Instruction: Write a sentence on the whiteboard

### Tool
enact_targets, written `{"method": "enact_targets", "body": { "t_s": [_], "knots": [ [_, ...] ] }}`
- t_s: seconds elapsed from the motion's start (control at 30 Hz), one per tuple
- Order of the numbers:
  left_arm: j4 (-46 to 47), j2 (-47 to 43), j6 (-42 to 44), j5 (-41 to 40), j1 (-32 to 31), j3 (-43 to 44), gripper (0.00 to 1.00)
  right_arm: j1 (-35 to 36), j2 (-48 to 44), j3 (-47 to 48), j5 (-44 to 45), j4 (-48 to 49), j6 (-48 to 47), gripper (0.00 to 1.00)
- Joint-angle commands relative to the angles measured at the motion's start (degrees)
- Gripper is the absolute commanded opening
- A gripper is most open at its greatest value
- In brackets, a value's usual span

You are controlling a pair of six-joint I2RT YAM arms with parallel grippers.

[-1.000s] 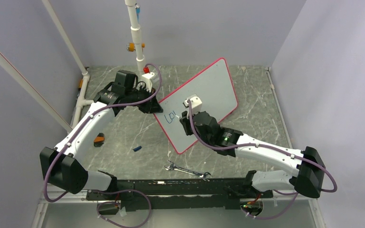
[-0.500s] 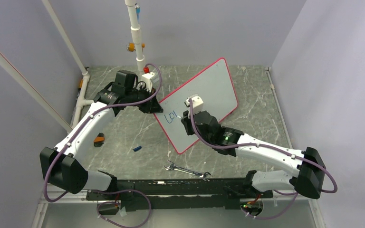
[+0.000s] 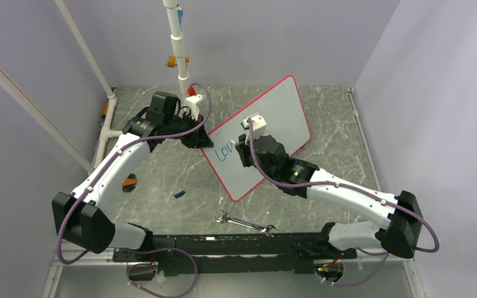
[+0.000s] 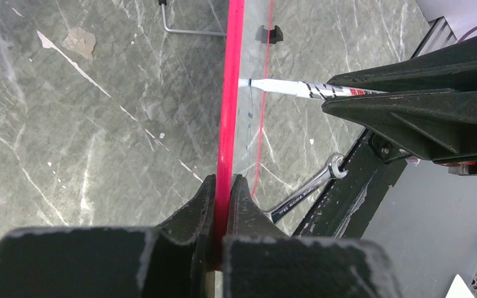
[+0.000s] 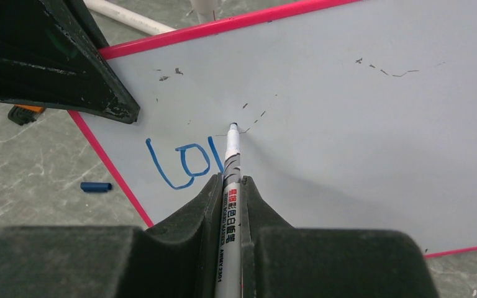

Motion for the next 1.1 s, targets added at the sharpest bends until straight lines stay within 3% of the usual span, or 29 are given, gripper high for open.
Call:
{"method": "enact_targets", "body": {
  "t_s": [0.0,0.33,1.07],
  "knots": [
    [-4.18,1.41,6.04,-15.94,0.00,-0.14,0.00,-0.44,-1.19,2.35,0.95,0.94,-0.80,0.00],
    [-4.10,1.09,5.93,-15.98,-0.04,-0.16,0.00,-0.74,-6.42,-1.11,2.37,-0.84,0.06,0.00],
    [-4.08,1.38,6.06,-16.16,-0.21,-0.24,0.00,-1.86,-3.47,-2.93,-1.83,1.60,2.66,0.00]
  ]
}}
